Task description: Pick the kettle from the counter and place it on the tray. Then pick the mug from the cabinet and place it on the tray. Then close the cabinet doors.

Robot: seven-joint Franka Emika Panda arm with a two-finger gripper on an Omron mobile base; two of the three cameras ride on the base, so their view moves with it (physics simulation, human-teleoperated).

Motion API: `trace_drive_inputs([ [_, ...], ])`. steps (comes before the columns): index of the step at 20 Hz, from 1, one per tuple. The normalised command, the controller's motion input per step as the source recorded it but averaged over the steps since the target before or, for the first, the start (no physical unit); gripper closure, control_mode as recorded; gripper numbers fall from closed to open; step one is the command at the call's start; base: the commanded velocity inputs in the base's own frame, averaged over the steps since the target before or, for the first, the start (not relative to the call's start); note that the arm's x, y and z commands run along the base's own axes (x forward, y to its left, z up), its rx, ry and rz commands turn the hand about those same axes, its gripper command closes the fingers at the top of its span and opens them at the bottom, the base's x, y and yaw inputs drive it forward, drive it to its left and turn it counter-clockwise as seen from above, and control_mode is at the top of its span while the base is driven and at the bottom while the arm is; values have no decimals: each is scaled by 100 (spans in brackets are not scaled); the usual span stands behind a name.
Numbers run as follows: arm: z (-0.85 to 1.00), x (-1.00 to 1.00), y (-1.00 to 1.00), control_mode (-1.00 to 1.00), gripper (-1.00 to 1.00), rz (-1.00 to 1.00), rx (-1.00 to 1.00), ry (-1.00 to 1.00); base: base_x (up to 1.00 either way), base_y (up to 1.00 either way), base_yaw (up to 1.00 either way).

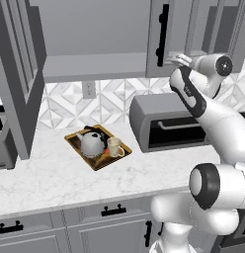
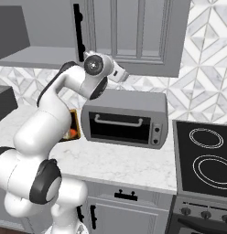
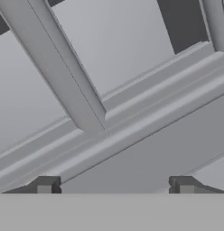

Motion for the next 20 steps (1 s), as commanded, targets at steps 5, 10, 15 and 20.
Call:
trace_drive_inputs([
  [5,-68,13,-10,-100,-100,-2,0,6,0,0,0],
  [10,-49,-2,-1,-100,-100,-4,0,7,0,0,0],
  [15,-33,-27,-2,-100,-100,-6,0,3,0,0,0],
  [20,28,-90,4,-100,-100,-8,0,-3,0,0,0],
])
